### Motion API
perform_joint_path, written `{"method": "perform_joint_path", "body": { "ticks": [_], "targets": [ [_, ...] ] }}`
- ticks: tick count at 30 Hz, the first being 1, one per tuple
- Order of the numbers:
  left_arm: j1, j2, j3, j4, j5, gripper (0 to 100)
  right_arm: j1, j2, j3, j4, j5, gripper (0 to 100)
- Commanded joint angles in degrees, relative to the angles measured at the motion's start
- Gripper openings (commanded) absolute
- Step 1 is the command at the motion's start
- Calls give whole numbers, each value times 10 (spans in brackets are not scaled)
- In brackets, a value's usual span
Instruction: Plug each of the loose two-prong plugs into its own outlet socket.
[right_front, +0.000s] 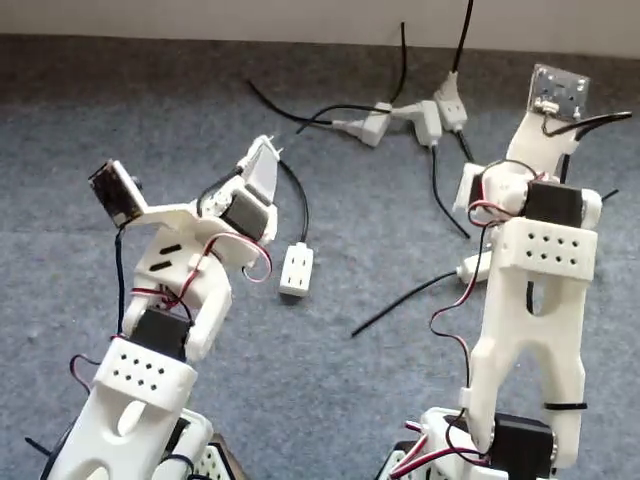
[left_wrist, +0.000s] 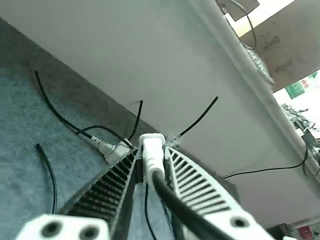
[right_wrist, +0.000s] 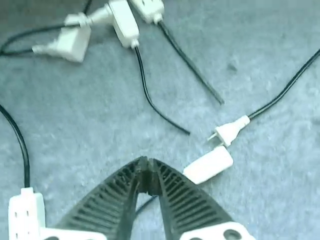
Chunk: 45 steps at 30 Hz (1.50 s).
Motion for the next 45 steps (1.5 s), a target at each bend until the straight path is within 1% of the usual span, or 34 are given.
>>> {"method": "perform_joint_path", "body": {
  "ticks": [1, 5, 8, 12, 14, 18, 23, 27, 32, 34, 38, 43, 45],
  "targets": [
    [1, 56, -72, 55, -98, 7, 2, -7, 48, 5, 1, 8],
    [-1, 151, -138, 133, -268, 8, 6, -7, 113, 1, -36, 8],
    [-1, 206, -170, 173, -386, 11, 3, -7, 159, -7, -40, 8],
    [0, 222, -194, 242, -530, 11, 6, -7, 230, -60, -39, 8],
    [7, 222, -196, 264, -589, 11, 4, -7, 270, -93, -39, 8],
    [51, 226, -196, 300, -709, 7, 3, -7, 335, -157, -39, 8],
    [106, 225, -196, 337, -825, 7, 6, -7, 378, -204, -39, 8],
    [118, 226, -197, 356, -942, 7, 6, -7, 413, -245, -39, 8],
    [115, 239, -223, 430, -1081, 7, 6, -7, 434, -276, -39, 8],
    [114, 263, -246, 460, -1114, 7, 6, -7, 434, -278, -39, 8],
    [105, 344, -301, 494, -1138, 7, 6, -7, 434, -278, -39, 8],
    [100, 449, -357, 498, -1140, 7, 6, -7, 434, -278, -39, 8],
    [101, 475, -379, 522, -1143, 7, 6, -7, 434, -278, -39, 8]
  ]
}}
